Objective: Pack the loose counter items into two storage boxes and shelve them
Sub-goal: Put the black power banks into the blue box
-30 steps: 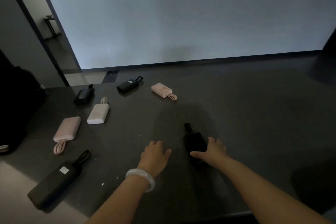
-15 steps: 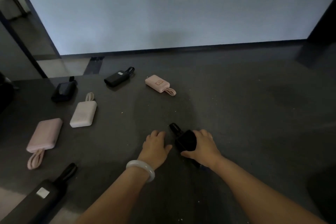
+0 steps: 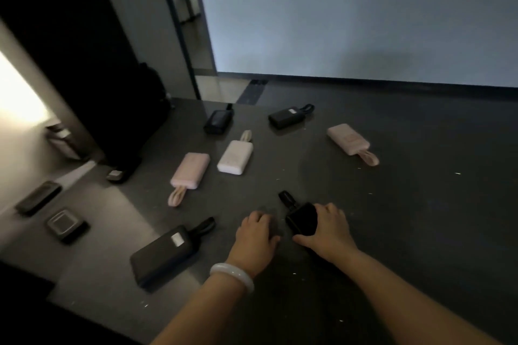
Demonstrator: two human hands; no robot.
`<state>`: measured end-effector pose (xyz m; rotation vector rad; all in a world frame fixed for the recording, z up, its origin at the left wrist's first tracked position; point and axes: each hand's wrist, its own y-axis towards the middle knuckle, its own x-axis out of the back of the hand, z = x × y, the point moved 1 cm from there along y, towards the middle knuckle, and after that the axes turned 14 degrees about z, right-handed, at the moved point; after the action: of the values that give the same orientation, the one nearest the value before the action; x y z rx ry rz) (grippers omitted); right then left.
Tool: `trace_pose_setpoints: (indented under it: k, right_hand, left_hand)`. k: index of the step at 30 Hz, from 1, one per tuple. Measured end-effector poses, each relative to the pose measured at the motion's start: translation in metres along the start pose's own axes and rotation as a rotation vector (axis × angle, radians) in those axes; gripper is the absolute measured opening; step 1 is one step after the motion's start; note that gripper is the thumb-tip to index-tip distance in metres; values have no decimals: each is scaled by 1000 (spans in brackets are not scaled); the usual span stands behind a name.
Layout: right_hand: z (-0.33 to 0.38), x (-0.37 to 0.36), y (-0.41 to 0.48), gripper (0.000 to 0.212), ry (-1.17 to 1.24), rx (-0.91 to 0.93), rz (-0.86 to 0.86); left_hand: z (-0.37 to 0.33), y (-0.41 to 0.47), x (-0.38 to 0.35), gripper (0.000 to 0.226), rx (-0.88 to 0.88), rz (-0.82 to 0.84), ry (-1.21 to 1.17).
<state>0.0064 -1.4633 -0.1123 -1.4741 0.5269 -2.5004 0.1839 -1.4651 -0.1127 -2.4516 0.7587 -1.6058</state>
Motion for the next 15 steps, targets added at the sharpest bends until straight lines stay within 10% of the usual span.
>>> trace_pose_setpoints:
  k: [15]
  right_hand:
    - [128, -66, 20, 88, -52, 7, -4]
  left_hand:
    - [127, -83, 43, 65, 141, -276, 3]
